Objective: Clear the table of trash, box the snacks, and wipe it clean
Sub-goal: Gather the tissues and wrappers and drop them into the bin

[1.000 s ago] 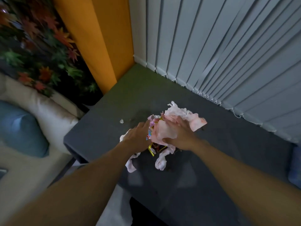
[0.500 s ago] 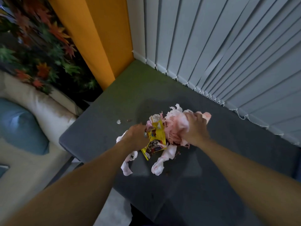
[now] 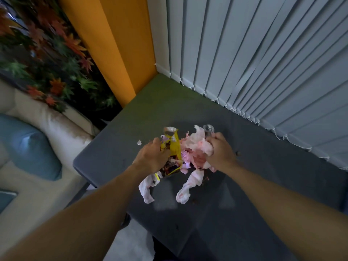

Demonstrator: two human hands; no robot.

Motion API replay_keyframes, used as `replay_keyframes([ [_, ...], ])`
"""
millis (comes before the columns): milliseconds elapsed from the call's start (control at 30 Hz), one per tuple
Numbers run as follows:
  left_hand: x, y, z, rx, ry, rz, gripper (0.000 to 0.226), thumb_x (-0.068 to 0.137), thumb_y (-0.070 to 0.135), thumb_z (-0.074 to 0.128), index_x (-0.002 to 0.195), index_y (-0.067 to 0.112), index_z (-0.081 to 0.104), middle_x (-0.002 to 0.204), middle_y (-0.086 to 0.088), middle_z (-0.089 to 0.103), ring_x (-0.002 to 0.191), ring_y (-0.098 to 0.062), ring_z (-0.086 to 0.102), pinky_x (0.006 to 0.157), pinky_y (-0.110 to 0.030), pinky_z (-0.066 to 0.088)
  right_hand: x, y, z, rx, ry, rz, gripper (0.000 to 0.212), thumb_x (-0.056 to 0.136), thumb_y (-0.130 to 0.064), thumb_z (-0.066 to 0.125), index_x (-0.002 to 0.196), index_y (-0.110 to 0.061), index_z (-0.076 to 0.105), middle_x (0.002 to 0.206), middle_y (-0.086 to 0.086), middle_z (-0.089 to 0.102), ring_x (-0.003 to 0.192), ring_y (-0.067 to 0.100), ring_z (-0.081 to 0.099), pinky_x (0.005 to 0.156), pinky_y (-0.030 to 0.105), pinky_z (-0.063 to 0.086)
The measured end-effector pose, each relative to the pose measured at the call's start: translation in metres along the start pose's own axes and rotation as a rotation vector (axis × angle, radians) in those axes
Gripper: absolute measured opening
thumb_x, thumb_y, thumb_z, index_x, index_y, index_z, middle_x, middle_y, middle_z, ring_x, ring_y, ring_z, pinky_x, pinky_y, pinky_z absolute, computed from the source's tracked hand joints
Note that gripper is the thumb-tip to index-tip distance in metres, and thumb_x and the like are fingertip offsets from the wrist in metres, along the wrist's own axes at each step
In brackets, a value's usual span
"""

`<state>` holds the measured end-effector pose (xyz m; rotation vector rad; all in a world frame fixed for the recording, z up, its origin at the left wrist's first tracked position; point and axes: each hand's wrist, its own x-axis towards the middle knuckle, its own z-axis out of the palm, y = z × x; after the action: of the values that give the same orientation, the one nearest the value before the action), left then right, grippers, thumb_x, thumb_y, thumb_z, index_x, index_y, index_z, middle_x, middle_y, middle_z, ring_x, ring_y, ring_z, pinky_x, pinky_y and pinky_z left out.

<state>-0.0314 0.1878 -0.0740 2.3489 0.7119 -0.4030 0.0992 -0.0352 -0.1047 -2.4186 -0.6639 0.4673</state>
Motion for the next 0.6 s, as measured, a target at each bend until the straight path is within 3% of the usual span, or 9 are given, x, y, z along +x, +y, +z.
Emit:
replay_keyframes([
  [67, -0.004, -0.004, -0.001, 0.071, 0.033, 0.007, 0.046, 0.082, 0.061, 0.048, 0.104, 0.021, 0.047, 0.107, -0.002, 0.059, 0.094, -0.027, 0.057, 0.082, -0.04, 0.048, 0.001, -0.007, 0.005, 0.001, -0.063, -0.012, 0.062, 0.067, -0.038, 0.079, 0.123, -0.017, 0.061, 0.132, -0.007, 0.033, 0.123, 0.019, 0.039, 0.105, 0.036, 0.041],
  [167, -0.009, -0.012, -0.003, 0.215, 0.087, 0.05, 0.046, 0.082, 0.066, 0.057, 0.096, 0.024, 0.046, 0.097, 0.004, 0.056, 0.089, -0.024, 0.055, 0.073, -0.037, 0.043, 0.0, -0.02, 0.015, -0.153, -0.251, 0.049, 0.092, 0.056, -0.068, 0.073, 0.138, -0.038, 0.046, 0.157, -0.015, 0.0, 0.142, 0.028, 0.008, 0.108, 0.051, 0.034],
  [233, -0.011, -0.017, -0.005, 0.229, 0.103, 0.063, 0.042, 0.082, 0.062, 0.061, 0.094, 0.023, 0.05, 0.098, 0.003, 0.059, 0.089, -0.024, 0.057, 0.074, -0.037, 0.046, -0.005, -0.024, 0.021, -0.303, -0.332, 0.07, 0.095, 0.052, -0.077, 0.069, 0.136, -0.04, 0.044, 0.157, -0.009, 0.012, 0.142, 0.03, 0.007, 0.108, 0.055, 0.036],
  [300, -0.014, -0.022, -0.007, 0.206, 0.095, 0.05, 0.039, 0.081, 0.059, 0.063, 0.094, 0.023, 0.052, 0.097, 0.003, 0.061, 0.088, -0.023, 0.059, 0.077, -0.039, 0.051, -0.009, -0.026, 0.027, -0.301, -0.264, 0.031, 0.065, 0.067, -0.056, 0.075, 0.123, -0.03, 0.055, 0.136, -0.001, 0.044, 0.133, 0.032, 0.029, 0.1, 0.047, 0.043],
  [367, -0.016, -0.026, -0.009, 0.205, 0.092, 0.035, 0.038, 0.081, 0.059, 0.063, 0.091, 0.024, 0.052, 0.094, 0.003, 0.06, 0.085, -0.022, 0.058, 0.073, -0.038, 0.05, -0.012, -0.026, 0.03, -0.174, -0.142, -0.005, 0.033, 0.078, -0.024, 0.071, 0.11, -0.02, 0.063, 0.115, 0.001, 0.059, 0.115, 0.029, 0.047, 0.089, 0.037, 0.047],
  [467, -0.019, -0.032, -0.011, 0.227, 0.108, 0.035, 0.038, 0.082, 0.059, 0.063, 0.093, 0.024, 0.052, 0.092, 0.005, 0.059, 0.083, -0.021, 0.057, 0.068, -0.035, 0.044, -0.013, -0.028, 0.024, -0.052, -0.078, -0.001, 0.042, 0.073, -0.013, 0.075, 0.113, -0.015, 0.063, 0.111, 0.002, 0.06, 0.104, 0.023, 0.053, 0.085, 0.032, 0.046],
  [600, -0.023, -0.035, -0.015, 0.227, 0.098, 0.032, 0.043, 0.085, 0.057, 0.062, 0.109, 0.022, 0.055, 0.1, 0.003, 0.062, 0.088, -0.02, 0.059, 0.073, -0.036, 0.047, -0.009, -0.033, 0.006, 0.046, 0.003, 0.021, 0.047, 0.07, -0.03, 0.075, 0.113, -0.022, 0.058, 0.106, -0.003, 0.059, 0.094, 0.017, 0.056, 0.081, 0.031, 0.047],
])
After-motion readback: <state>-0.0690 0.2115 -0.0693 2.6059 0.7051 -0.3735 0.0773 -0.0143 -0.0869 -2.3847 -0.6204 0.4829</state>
